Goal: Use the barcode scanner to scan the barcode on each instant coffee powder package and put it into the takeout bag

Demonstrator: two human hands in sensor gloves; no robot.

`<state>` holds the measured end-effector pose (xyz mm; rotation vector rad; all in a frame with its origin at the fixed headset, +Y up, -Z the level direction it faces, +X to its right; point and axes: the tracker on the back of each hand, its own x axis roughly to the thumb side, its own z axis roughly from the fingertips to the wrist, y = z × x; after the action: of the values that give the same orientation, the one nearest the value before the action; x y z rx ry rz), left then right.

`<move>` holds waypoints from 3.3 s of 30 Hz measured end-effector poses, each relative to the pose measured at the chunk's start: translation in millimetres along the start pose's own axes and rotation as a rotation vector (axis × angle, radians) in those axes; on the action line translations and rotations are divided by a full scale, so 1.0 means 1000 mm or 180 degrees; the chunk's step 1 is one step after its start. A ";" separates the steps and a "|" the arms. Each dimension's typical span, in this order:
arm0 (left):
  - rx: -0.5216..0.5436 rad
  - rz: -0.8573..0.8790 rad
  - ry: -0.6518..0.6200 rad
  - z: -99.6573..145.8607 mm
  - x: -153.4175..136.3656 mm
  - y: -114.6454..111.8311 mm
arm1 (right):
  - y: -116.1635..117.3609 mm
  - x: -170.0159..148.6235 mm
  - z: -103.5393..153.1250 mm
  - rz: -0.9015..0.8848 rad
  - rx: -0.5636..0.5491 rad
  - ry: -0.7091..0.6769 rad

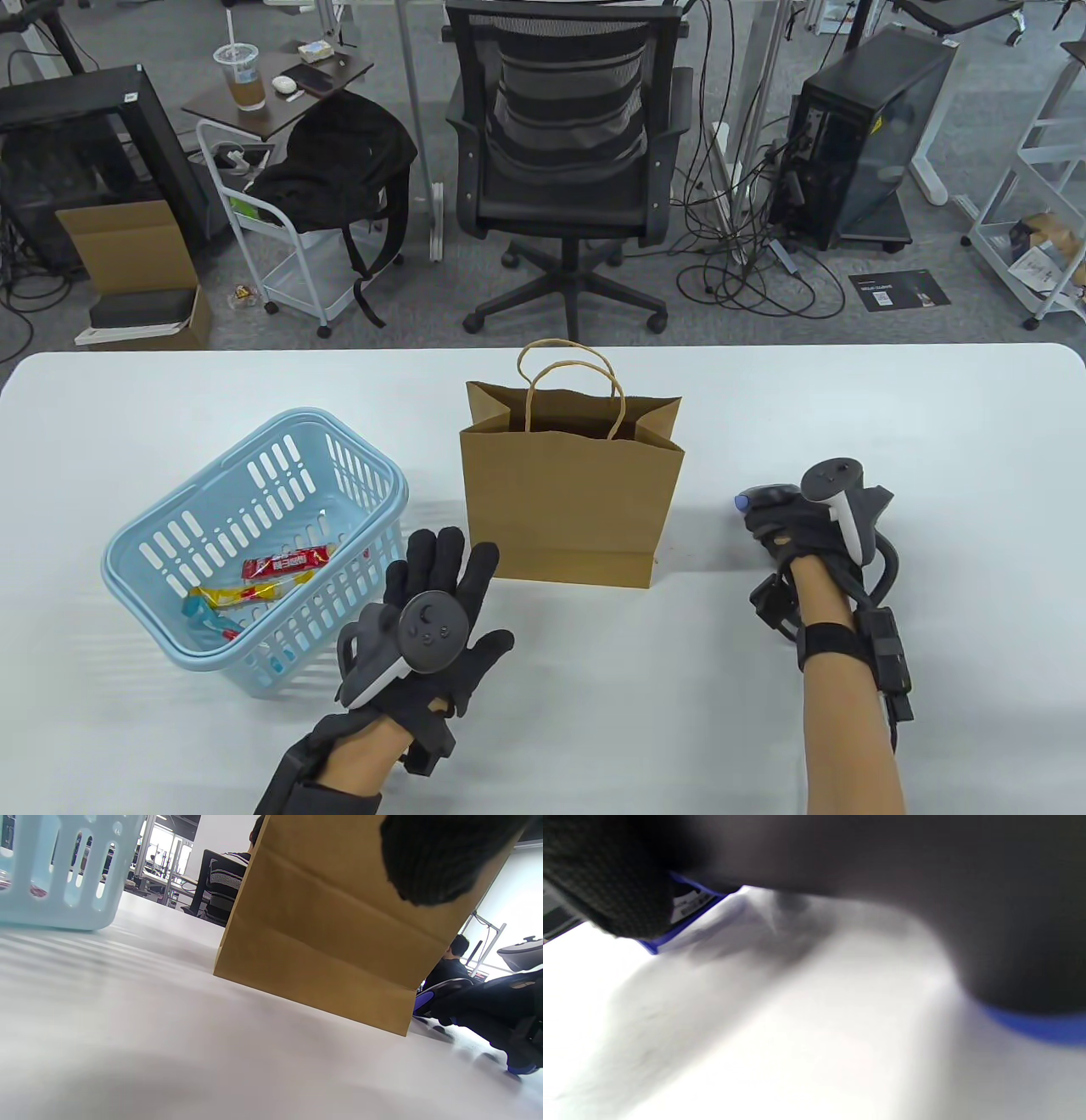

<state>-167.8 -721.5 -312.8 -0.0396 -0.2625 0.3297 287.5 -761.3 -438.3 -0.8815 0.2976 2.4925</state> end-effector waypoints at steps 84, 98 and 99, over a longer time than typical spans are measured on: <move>0.0752 -0.1451 0.1714 -0.079 -0.106 0.161 | -0.048 -0.019 0.154 -0.2249 -0.1153 -0.2541; -0.0708 -0.1977 0.2002 -0.114 -0.134 0.095 | -0.047 -0.017 0.152 -0.2213 -0.1116 -0.2545; -0.0805 -0.1952 0.2047 -0.115 -0.137 0.092 | -0.047 -0.017 0.152 -0.2213 -0.1115 -0.2543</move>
<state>-291.4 -678.3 -465.3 -0.3022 0.3260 -0.3337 241.8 -673.6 -312.3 -0.0085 -0.6205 2.0245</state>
